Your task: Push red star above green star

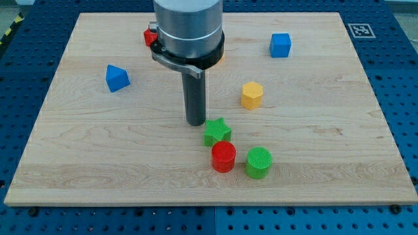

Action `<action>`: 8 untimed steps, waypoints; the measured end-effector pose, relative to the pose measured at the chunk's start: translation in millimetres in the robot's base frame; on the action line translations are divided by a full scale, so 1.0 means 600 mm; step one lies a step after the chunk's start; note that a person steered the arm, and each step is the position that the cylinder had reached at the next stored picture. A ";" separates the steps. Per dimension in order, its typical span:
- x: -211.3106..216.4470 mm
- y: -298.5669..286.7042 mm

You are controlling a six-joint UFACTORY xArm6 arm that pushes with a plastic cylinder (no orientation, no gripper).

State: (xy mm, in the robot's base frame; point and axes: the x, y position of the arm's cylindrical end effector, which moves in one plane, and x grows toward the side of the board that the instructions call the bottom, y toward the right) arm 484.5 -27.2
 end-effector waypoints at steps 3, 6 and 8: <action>0.050 0.128; -0.168 -0.118; -0.353 -0.181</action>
State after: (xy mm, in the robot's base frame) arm 272.7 -136.1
